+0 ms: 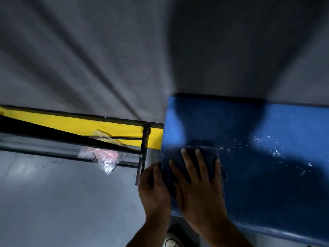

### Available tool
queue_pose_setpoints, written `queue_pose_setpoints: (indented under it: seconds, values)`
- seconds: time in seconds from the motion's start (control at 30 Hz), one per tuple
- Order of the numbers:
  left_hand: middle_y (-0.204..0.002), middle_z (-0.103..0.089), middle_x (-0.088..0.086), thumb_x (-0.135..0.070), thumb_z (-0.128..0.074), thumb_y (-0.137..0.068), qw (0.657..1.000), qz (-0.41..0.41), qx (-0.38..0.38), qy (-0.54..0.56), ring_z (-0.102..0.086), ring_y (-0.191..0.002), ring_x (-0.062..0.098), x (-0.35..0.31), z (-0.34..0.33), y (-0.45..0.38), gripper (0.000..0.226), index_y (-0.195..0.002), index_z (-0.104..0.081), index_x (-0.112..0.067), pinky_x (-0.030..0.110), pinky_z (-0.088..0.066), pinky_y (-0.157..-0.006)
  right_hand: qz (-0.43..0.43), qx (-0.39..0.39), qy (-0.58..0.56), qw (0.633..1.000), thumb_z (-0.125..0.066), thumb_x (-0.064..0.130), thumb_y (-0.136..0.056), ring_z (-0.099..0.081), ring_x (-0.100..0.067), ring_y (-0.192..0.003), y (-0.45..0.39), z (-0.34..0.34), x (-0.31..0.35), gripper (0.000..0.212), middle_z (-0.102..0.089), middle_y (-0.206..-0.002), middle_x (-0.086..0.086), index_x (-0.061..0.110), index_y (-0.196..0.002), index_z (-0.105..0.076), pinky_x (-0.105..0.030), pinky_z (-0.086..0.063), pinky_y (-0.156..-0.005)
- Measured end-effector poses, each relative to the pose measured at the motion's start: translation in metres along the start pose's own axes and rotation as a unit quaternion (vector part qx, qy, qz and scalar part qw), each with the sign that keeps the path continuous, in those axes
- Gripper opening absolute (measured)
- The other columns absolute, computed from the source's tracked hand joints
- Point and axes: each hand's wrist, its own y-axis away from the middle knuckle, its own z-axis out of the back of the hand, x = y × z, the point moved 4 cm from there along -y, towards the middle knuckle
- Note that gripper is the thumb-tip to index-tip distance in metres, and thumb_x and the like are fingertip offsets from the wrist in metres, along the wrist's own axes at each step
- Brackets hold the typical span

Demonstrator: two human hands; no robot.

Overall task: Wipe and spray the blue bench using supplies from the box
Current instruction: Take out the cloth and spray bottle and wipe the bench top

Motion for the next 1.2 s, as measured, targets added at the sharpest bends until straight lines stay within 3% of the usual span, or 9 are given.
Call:
queue_pose_setpoints:
  seconds: [0.13, 0.3, 0.47, 0.57, 0.7, 0.8, 0.93, 1.07, 1.2]
  values:
    - [-0.096, -0.066, -0.020, -0.015, -0.055, -0.101, 1.000, -0.011, 0.007, -0.022, -0.060, -0.092, -0.005, -0.005, 0.000, 0.002, 0.032, -0.087, -0.062, -0.044, 0.014, -0.041, -0.074, 0.012, -0.005, -0.001, 1.000, -0.047, 0.051, -0.095, -0.020, -0.040, -0.155, -0.039, 0.002, -0.003, 0.057, -0.026, -0.169, -0.009, 0.033, -0.149, -0.046, -0.073, -0.017, -0.116]
    - [-0.098, -0.062, -0.028, -0.016, -0.057, -0.100, 0.998, -0.035, 0.030, -0.049, -0.059, -0.094, -0.014, -0.004, 0.000, 0.004, 0.036, -0.092, -0.059, -0.051, 0.013, -0.041, -0.080, 0.002, -0.037, -0.013, 0.999, -0.039, 0.043, -0.100, -0.020, -0.035, -0.156, -0.098, 0.011, -0.015, 0.054, -0.028, -0.168, -0.010, 0.026, -0.151, -0.044, -0.067, -0.013, -0.120]
    - [-0.102, -0.063, -0.029, -0.021, -0.057, -0.100, 0.998, -0.035, 0.034, -0.043, -0.058, -0.098, -0.011, -0.003, 0.001, 0.005, 0.033, -0.093, -0.061, -0.052, 0.014, -0.042, -0.081, 0.017, -0.042, 0.037, 0.998, -0.043, 0.037, -0.092, -0.038, -0.037, -0.145, -0.167, 0.023, -0.029, 0.049, -0.045, -0.153, -0.011, 0.017, -0.136, -0.054, -0.067, -0.019, -0.117]
    - [-0.104, -0.062, -0.028, -0.023, -0.056, -0.101, 0.998, -0.034, 0.042, -0.037, -0.058, -0.097, -0.014, -0.003, 0.003, 0.006, 0.032, -0.093, -0.061, -0.054, 0.012, -0.042, -0.081, 0.033, -0.034, 0.079, 0.996, -0.034, 0.042, -0.095, -0.048, -0.039, -0.127, -0.188, 0.032, -0.035, 0.046, -0.052, -0.139, -0.012, 0.015, -0.124, -0.057, -0.064, -0.027, -0.111]
    - [-0.106, -0.061, -0.026, -0.023, -0.055, -0.101, 0.997, -0.041, 0.049, -0.039, -0.054, -0.095, -0.025, -0.002, 0.004, 0.008, 0.034, -0.094, -0.059, -0.055, 0.009, -0.039, -0.079, 0.011, -0.023, 0.096, 0.995, -0.029, 0.054, -0.094, -0.052, -0.039, -0.117, -0.184, 0.039, -0.043, 0.061, -0.055, -0.136, -0.013, 0.015, -0.131, -0.057, -0.059, -0.037, -0.100]
    - [-0.108, -0.061, -0.025, -0.025, -0.054, -0.101, 0.997, -0.039, 0.050, -0.039, -0.054, -0.098, -0.022, -0.001, 0.004, 0.008, 0.029, -0.097, -0.062, -0.052, 0.008, -0.038, -0.080, -0.040, -0.011, 0.102, 0.994, -0.025, 0.064, -0.094, -0.053, -0.040, -0.115, -0.166, 0.045, -0.062, 0.076, -0.057, -0.135, -0.015, 0.014, -0.144, -0.051, -0.058, -0.038, -0.101]
    - [-0.111, -0.061, -0.024, -0.021, -0.056, -0.100, 0.998, -0.044, 0.044, -0.031, -0.054, -0.100, -0.022, 0.000, 0.004, 0.010, 0.029, -0.101, -0.063, -0.048, 0.005, -0.038, -0.079, -0.066, -0.025, 0.104, 0.992, -0.028, 0.071, -0.095, -0.054, -0.041, -0.108, -0.105, 0.048, -0.091, 0.079, -0.056, -0.138, -0.017, 0.014, -0.145, -0.052, -0.056, -0.040, -0.095]
    - [-0.111, -0.059, -0.025, -0.019, -0.055, -0.100, 0.997, -0.053, 0.036, -0.041, -0.052, -0.098, -0.026, 0.001, 0.002, 0.010, 0.028, -0.105, -0.063, -0.045, 0.003, -0.038, -0.077, -0.021, -0.060, 0.086, 0.994, -0.033, 0.060, -0.100, -0.053, -0.041, -0.126, -0.100, 0.055, -0.096, 0.063, -0.049, -0.153, -0.015, 0.020, -0.144, -0.054, -0.060, -0.037, -0.101]
    - [-0.109, -0.058, -0.028, -0.019, -0.057, -0.100, 0.996, -0.068, 0.034, -0.046, -0.052, -0.098, -0.026, 0.002, 0.003, 0.009, 0.027, -0.107, -0.063, -0.045, 0.002, -0.039, -0.078, 0.044, -0.006, 0.065, 0.997, -0.030, 0.060, -0.097, -0.029, -0.036, -0.152, -0.116, 0.038, -0.085, 0.062, -0.035, -0.163, -0.006, 0.032, -0.151, -0.044, -0.073, -0.022, -0.113]
